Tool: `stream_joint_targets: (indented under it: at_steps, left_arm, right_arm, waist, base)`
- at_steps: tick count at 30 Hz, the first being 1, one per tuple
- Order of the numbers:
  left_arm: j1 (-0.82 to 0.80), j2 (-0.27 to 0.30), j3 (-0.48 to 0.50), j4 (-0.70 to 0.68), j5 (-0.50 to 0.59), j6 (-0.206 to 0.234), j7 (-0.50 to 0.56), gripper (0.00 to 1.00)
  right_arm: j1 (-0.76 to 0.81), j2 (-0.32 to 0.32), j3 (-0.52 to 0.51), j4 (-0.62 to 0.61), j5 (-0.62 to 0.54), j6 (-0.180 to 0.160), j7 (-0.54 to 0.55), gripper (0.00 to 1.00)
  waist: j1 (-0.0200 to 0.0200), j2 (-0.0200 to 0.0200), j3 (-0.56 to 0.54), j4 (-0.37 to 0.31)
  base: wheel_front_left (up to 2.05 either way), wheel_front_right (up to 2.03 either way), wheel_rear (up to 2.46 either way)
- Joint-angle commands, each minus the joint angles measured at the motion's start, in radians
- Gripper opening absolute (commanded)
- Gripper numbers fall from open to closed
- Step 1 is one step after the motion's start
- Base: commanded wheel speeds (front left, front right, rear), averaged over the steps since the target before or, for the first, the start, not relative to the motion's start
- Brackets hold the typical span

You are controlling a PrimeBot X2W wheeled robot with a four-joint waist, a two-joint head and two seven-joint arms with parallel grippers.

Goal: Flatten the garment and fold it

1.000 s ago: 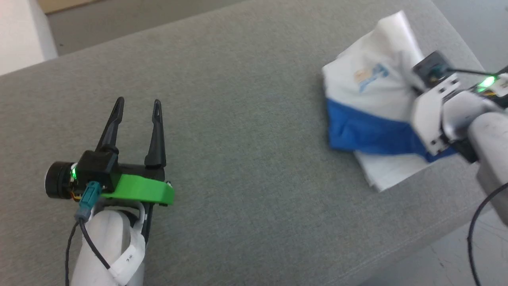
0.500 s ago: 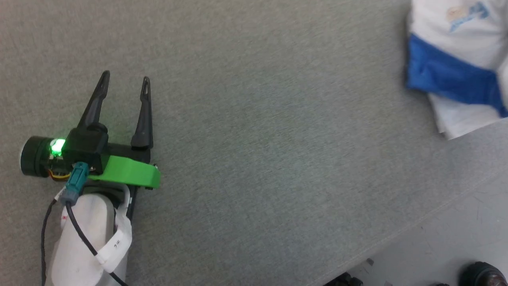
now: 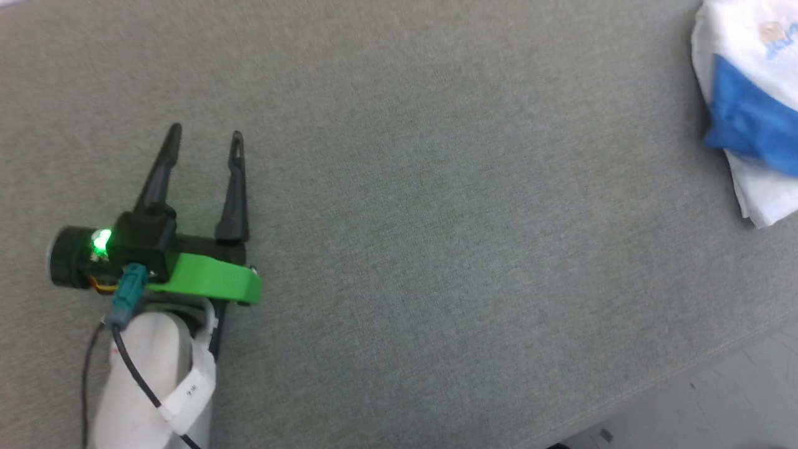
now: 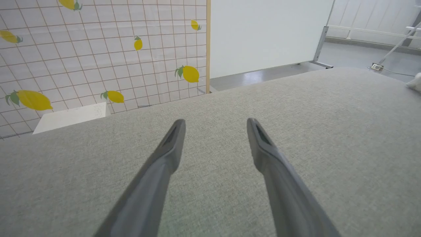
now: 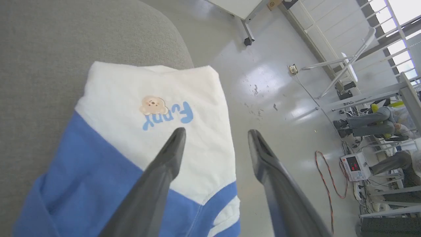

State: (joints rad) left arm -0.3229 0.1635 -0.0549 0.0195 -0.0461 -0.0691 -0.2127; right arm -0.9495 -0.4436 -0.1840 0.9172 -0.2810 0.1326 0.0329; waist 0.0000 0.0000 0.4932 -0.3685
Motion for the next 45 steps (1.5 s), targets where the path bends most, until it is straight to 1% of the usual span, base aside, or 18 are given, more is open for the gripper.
stream_joint_targets:
  at_steps: [1,5,11,15,19,20,25,30,35,45]
  left_arm:
    - [0.022,-0.015,-0.002,0.012,-0.016,0.009,-0.014,1.0]
    - [0.046,-0.04,-0.004,0.053,-0.046,0.009,-0.035,1.0]
    - [0.086,-0.078,-0.01,0.098,-0.102,0.012,-0.047,1.0]
    - [0.102,-0.09,-0.009,0.121,-0.121,0.023,-0.048,1.0]
    - [0.12,-0.099,-0.001,0.126,-0.137,0.033,-0.049,1.0]
    - [0.127,-0.101,0.002,0.124,-0.14,0.038,-0.049,1.0]
    - [0.152,-0.107,0.003,0.128,-0.148,0.044,-0.049,1.0]
    - [0.173,-0.111,-0.008,0.133,-0.147,0.047,-0.049,1.0]
    - [0.2,-0.112,-0.019,0.136,-0.142,0.051,-0.049,1.0]
    - [0.259,-0.113,-0.064,0.137,-0.151,0.056,-0.049,1.0]
  right_arm:
    - [0.023,0.019,-0.008,-0.012,0.007,-0.002,-0.025,1.0]
    - [0.058,0.046,0.002,-0.045,0.049,-0.002,-0.091,1.0]
    - [0.158,0.084,0.035,-0.152,0.175,-0.002,-0.174,1.0]
    - [0.263,0.112,0.06,-0.292,0.266,-0.002,-0.212,1.0]
    - [0.395,0.143,0.062,-0.457,0.337,-0.002,-0.233,1.0]
    - [0.444,0.159,0.055,-0.516,0.355,-0.002,-0.235,1.0]
    - [0.616,0.23,0.035,-0.721,0.374,-0.002,-0.241,1.0]
    - [0.742,0.302,0.024,-0.839,0.373,-0.002,-0.258,1.0]
    - [0.845,0.351,0.036,-0.895,0.355,-0.002,-0.271,1.0]
    - [0.971,0.388,0.053,-0.909,0.308,-0.002,-0.274,1.0]
  waist:
    - [0.0,0.0,-0.087,0.034]
    - [0.0,0.0,-0.167,0.071]
    - [0.0,0.0,-0.269,0.154]
    - [0.0,0.0,-0.314,0.213]
    - [0.0,0.0,-0.349,0.266]
    - [0.0,0.0,-0.359,0.282]
    - [0.0,0.0,-0.387,0.337]
    - [0.0,0.0,-0.405,0.379]
    - [0.0,0.0,-0.422,0.411]
    - [0.0,0.0,-0.456,0.463]
  base:
    - [0.0,0.0,0.0]
    - [0.0,0.0,0.0]
    - [0.0,0.0,0.0]
    - [0.0,0.0,0.0]
    - [0.0,0.0,0.0]
    - [0.0,0.0,0.0]
    - [0.0,0.0,0.0]
    - [0.0,0.0,0.0]
    - [0.0,0.0,0.0]
    - [0.0,0.0,0.0]
